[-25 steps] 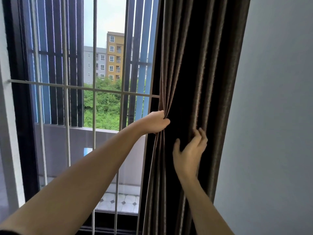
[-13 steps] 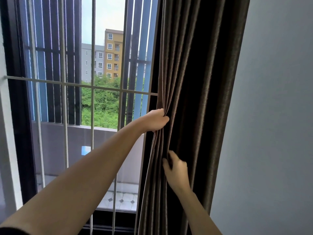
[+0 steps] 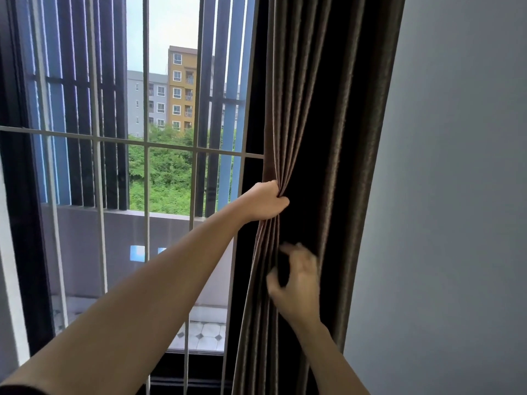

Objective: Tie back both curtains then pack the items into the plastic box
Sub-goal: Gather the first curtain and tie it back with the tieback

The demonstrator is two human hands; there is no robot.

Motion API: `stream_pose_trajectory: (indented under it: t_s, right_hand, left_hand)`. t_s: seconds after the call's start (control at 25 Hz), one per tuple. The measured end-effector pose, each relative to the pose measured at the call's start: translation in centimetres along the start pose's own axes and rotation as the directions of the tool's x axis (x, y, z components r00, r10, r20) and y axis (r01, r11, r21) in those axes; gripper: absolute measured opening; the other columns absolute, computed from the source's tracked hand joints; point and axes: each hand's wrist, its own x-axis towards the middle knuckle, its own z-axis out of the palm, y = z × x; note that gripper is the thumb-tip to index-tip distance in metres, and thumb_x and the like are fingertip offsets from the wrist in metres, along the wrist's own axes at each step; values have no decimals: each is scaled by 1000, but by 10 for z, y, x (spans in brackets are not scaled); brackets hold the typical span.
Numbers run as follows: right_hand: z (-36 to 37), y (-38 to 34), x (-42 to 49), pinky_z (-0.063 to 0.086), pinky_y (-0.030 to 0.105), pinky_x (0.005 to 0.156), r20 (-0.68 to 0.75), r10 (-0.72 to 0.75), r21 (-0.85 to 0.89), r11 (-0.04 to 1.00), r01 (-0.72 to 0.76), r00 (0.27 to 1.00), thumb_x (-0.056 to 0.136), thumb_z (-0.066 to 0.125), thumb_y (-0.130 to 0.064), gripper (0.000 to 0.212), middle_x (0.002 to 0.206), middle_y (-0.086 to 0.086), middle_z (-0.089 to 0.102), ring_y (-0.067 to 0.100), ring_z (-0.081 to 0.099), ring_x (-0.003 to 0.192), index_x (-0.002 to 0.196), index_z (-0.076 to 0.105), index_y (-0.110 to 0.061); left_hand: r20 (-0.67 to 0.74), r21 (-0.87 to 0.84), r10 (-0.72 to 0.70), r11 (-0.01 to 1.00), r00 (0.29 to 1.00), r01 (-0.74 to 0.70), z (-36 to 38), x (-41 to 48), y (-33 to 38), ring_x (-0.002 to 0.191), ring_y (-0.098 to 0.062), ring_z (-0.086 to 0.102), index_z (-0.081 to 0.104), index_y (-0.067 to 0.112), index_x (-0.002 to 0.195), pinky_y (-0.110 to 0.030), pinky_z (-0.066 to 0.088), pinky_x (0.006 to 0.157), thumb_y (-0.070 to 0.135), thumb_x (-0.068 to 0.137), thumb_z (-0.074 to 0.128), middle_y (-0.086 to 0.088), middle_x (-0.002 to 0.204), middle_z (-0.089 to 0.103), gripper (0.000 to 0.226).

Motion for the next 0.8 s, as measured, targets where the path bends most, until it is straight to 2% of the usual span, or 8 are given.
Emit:
stream_pose_trajectory:
  t_s: [0.08,0.12,0.24,0.4,0.56,0.64,0.72,0.8]
  right_hand:
    - [-9,-3,19,40,36,107,-341,11,9,1000,-9,940,81,67,-11,52,138,9,44,20,40,130,129,46,-9]
    - [-15,-5,33,39,37,108,-396,72,55,997,-54,915,82,67,-10,58,142,12,39,23,39,132,134,40,-8]
    - [-32,-10,73,44,39,103,-273,240,166,966,-201,931,89,60,-8,68,140,13,45,25,50,124,145,22,-12]
    - [-14,-3,51,53,34,93,-94,130,67,990,-124,987,92,53,-7,41,115,5,66,17,66,101,133,48,-14]
    - [9,13,6,49,28,98,10,89,174,981,-90,996,92,55,-10,42,116,0,66,5,62,101,133,50,-16]
    - [13,18,-4,45,24,102,37,82,203,975,-88,996,92,55,-9,44,117,0,65,3,59,103,135,49,-16]
    - [16,19,-11,42,15,101,58,71,188,979,-81,996,93,54,-9,41,115,-1,64,0,56,102,133,51,-16]
    - [20,19,-20,33,-5,90,59,66,133,988,-73,996,94,53,-9,36,110,1,66,-2,55,98,130,55,-13]
  left_hand:
    - [12,-17,-17,1000,1000,17,-1,-2,0,55,-10,37,39,13,83,-21,32,50,18,94,43,1,74,40,13]
    - [21,-35,-16,999,1000,17,-2,-2,0,53,-10,36,39,13,83,-22,32,49,18,94,42,2,72,39,12]
    - [28,-83,-28,996,999,31,-2,-2,-1,47,-8,33,47,0,99,-21,31,44,15,93,41,2,65,38,18]
    - [46,-72,-22,997,999,25,-3,2,-3,46,-7,34,44,11,87,-17,31,40,16,94,39,3,64,39,10]
    - [53,-85,-31,996,998,36,-2,4,-4,52,-10,35,39,18,75,-23,32,48,16,94,37,3,66,40,19]
    - [69,-109,-17,994,997,25,-1,5,-3,57,-12,43,43,20,80,-25,39,53,17,94,37,1,70,46,15]
    - [79,-137,-11,990,997,22,1,6,-3,72,-16,55,49,19,93,-32,51,67,19,91,40,-2,83,56,9]
    - [92,-181,-1,983,996,18,5,7,-2,81,-19,58,51,19,97,-35,52,76,26,86,47,-2,88,58,13]
